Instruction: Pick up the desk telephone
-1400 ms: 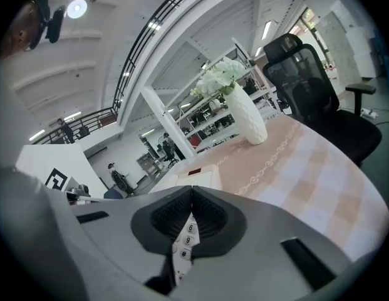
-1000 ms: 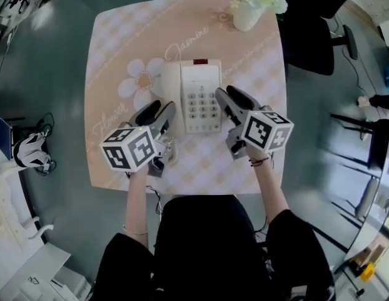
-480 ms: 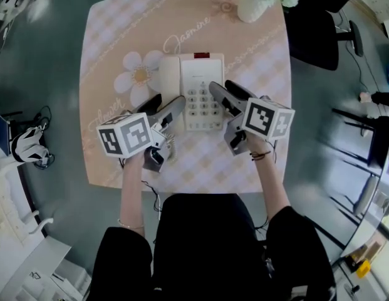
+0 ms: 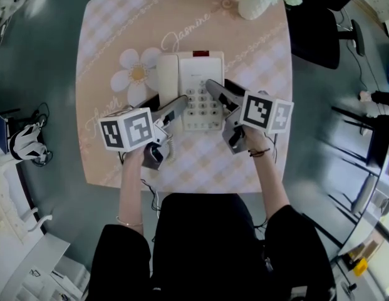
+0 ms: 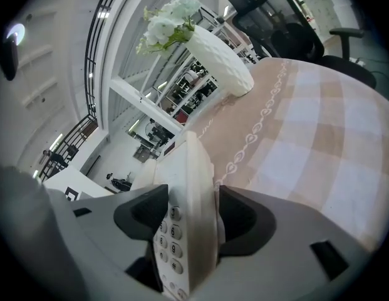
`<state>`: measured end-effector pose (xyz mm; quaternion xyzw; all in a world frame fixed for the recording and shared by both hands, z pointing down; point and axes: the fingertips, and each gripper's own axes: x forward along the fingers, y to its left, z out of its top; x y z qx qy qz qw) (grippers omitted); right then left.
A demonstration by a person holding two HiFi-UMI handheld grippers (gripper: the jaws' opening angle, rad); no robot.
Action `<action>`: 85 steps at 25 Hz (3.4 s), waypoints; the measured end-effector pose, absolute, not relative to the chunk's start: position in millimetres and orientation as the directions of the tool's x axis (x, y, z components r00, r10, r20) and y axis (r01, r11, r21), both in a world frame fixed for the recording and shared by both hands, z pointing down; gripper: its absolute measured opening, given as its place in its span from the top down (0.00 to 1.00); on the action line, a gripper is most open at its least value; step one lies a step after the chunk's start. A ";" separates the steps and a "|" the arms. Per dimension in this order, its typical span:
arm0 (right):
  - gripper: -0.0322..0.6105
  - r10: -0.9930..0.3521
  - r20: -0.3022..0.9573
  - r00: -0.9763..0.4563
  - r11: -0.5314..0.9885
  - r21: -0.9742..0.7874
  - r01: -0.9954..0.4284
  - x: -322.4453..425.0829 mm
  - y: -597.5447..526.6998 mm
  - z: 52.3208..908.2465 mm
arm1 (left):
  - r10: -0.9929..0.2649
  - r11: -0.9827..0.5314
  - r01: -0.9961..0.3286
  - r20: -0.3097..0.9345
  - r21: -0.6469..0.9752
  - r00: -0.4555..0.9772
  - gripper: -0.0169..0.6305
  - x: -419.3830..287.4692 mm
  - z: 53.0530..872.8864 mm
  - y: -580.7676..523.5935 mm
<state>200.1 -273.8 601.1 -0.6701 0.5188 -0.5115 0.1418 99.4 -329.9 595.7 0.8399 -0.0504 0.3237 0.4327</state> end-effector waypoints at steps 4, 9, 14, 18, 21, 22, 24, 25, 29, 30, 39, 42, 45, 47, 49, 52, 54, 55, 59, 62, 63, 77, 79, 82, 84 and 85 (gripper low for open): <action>0.59 -0.839 0.537 -0.082 -0.417 -0.734 -0.537 198.9 -274.3 601.8 | 0.218 -0.619 -0.353 0.586 0.701 0.780 0.46 99.8 596.4 -328.5; 0.61 -0.846 0.523 -0.107 -0.401 -0.755 -0.519 197.2 -276.3 601.6 | 0.227 -0.617 -0.347 0.582 0.706 0.781 0.45 100.5 596.8 -327.9; 0.61 -0.845 0.524 -0.107 -0.403 -0.756 -0.515 196.6 -275.8 602.1 | 0.193 -0.619 -0.380 0.602 0.687 0.775 0.46 98.3 596.4 -330.0; 0.61 -0.845 0.528 -0.090 -0.413 -0.749 -0.518 197.9 -275.2 600.9 | 0.182 -0.621 -0.388 0.607 0.681 0.774 0.46 99.0 595.4 -330.4; 0.62 -0.842 0.533 -0.085 -0.420 -0.745 -0.518 197.6 -275.2 600.9 | 0.174 -0.623 -0.394 0.612 0.675 0.771 0.47 98.5 595.2 -330.6; 0.62 -0.841 0.534 -0.085 -0.421 -0.745 -0.517 197.2 -274.9 600.8 | 0.173 -0.623 -0.397 0.613 0.675 0.771 0.47 98.1 594.9 -330.5; 0.62 -0.841 0.534 -0.084 -0.423 -0.747 -0.513 196.7 -273.7 600.0 | 0.173 -0.620 -0.399 0.614 0.675 0.770 0.47 97.6 593.8 -329.7; 0.62 -0.842 0.533 -0.083 -0.423 -0.747 -0.513 196.5 -273.1 599.3 | 0.172 -0.621 -0.398 0.613 0.675 0.771 0.47 97.4 593.0 -329.2; 0.62 -0.846 0.527 -0.077 -0.418 -0.747 -0.516 194.0 -270.7 592.5 | 0.167 -0.626 -0.394 0.609 0.673 0.776 0.47 94.8 586.5 -327.0; 0.62 -0.848 0.524 -0.076 -0.415 -0.747 -0.519 193.3 -270.5 589.8 | 0.165 -0.627 -0.393 0.607 0.673 0.777 0.47 94.0 583.8 -326.7; 0.62 -0.867 0.495 -0.064 -0.386 -0.747 -0.542 186.7 -266.9 559.8 | 0.140 -0.643 -0.389 0.600 0.660 0.787 0.47 84.2 557.3 -322.6; 0.62 -0.870 0.489 -0.063 -0.377 -0.742 -0.554 183.9 -264.9 547.8 | 0.133 -0.649 -0.388 0.599 0.654 0.789 0.47 80.4 546.5 -319.5; 0.62 -0.877 0.478 -0.056 -0.366 -0.738 -0.567 182.2 -264.1 535.6 | 0.122 -0.653 -0.385 0.593 0.652 0.796 0.47 77.8 535.7 -317.9; 0.62 -0.881 0.470 -0.053 -0.359 -0.736 -0.574 180.5 -263.7 527.8 | 0.116 -0.655 -0.381 0.585 0.652 0.802 0.47 75.8 528.3 -317.3; 0.62 -0.885 0.462 -0.051 -0.352 -0.737 -0.577 178.6 -263.2 520.5 | 0.110 -0.661 -0.377 0.580 0.649 0.807 0.47 73.7 521.3 -316.9; 0.62 -0.890 0.453 -0.045 -0.346 -0.736 -0.582 176.4 -261.6 509.6 | 0.103 -0.667 -0.372 0.574 0.646 0.812 0.47 71.2 511.1 -315.1; 0.62 -0.893 0.449 -0.038 -0.342 -0.730 -0.591 173.3 -259.6 500.8 | 0.102 -0.666 -0.368 0.569 0.648 0.816 0.47 67.8 503.8 -312.5; 0.62 -0.894 0.446 -0.034 -0.340 -0.727 -0.596 171.3 -258.4 496.2 | 0.102 -0.666 -0.366 0.566 0.650 0.818 0.47 65.5 499.9 -311.2; 0.62 -0.899 0.436 -0.029 -0.331 -0.722 -0.608 165.5 -254.1 482.0 | 0.096 -0.669 -0.359 0.554 0.651 0.827 0.47 59.4 486.9 -306.9; 0.62 -0.904 0.426 -0.022 -0.325 -0.722 -0.611 164.7 -250.2 475.6 | 0.096 -0.677 -0.350 0.549 0.647 0.830 0.47 59.0 480.9 -303.1; 0.62 -0.906 0.424 -0.019 -0.325 -0.721 -0.612 164.7 -248.7 473.9 | 0.097 -0.679 -0.348 0.548 0.647 0.831 0.47 59.0 479.4 -301.9; 0.62 -0.920 0.391 0.019 -0.311 -0.699 -0.645 152.8 -225.8 438.8 | 0.089 -0.695 -0.317 0.515 0.646 0.853 0.47 45.5 450.1 -280.8; 0.62 -0.924 0.382 0.023 -0.305 -0.700 -0.646 150.6 -223.0 433.6 | 0.084 -0.701 -0.312 0.509 0.641 0.857 0.47 43.1 445.1 -278.7; 0.62 -0.928 0.371 0.030 -0.300 -0.698 -0.651 148.8 -219.2 425.3 | 0.078 -0.708 -0.306 0.500 0.637 0.862 0.47 41.1 437.6 -275.4; 0.62 -0.930 0.365 0.032 -0.296 -0.696 -0.654 148.0 -218.3 420.7 | 0.076 -0.711 -0.300 0.494 0.636 0.866 0.47 40.5 433.1 -274.3; 0.62 -0.931 0.363 0.032 -0.294 -0.696 -0.655 147.3 -217.8 418.7 | 0.076 -0.713 -0.298 0.492 0.635 0.867 0.47 39.8 431.4 -273.9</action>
